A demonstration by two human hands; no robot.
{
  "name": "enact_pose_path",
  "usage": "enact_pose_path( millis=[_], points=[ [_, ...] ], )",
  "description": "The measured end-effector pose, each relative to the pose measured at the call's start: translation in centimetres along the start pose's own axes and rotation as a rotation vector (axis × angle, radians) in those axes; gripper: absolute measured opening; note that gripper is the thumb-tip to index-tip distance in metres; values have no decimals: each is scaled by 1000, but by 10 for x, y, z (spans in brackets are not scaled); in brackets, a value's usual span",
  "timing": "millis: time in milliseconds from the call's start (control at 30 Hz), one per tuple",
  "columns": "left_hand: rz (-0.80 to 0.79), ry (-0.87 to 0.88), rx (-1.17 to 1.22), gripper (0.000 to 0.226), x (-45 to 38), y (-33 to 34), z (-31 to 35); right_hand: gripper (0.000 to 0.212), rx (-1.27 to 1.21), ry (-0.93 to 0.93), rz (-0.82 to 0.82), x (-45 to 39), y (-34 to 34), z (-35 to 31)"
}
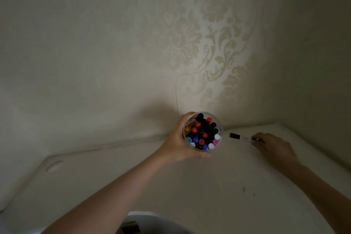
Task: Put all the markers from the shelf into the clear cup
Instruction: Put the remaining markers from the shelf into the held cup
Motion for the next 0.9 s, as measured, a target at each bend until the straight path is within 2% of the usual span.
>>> enact_pose_path(
  millis=[100, 167, 233, 367, 500, 733, 900],
  points=[
    [0, 13, 7, 103, 3, 2, 3, 20, -249, -109, 198, 24, -54, -31],
    [-4, 15, 17, 103, 6, 4, 4, 13, -314, -145, 346, 39, -92, -59],
    [-4, 25, 25, 102, 9, 6, 4, 13, -355, -150, 406, 54, -123, -85],
    [12, 50, 30, 103, 14, 5, 6, 8, -388, -244, 297, 84, -149, -128],
    [34, 80, 40, 101, 19, 0, 6, 11, -349, -352, 261, 107, -141, -148],
    [37, 100, 46, 95, 26, 0, 14, 14, -135, -508, 266, 105, -113, -180],
    [69, 79, 115, 95, 24, -5, 8, 14, -88, -509, 271, 92, -109, -198]
  ],
)
Point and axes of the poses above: each hand's wrist, its own x-axis away from the middle knuckle, its own y-axis out of the palm, z = x × y, the point moved 4 cm from there along -x, towards the middle knuckle, and after that the axes turned 4 degrees about y, right-handed, at the moved point
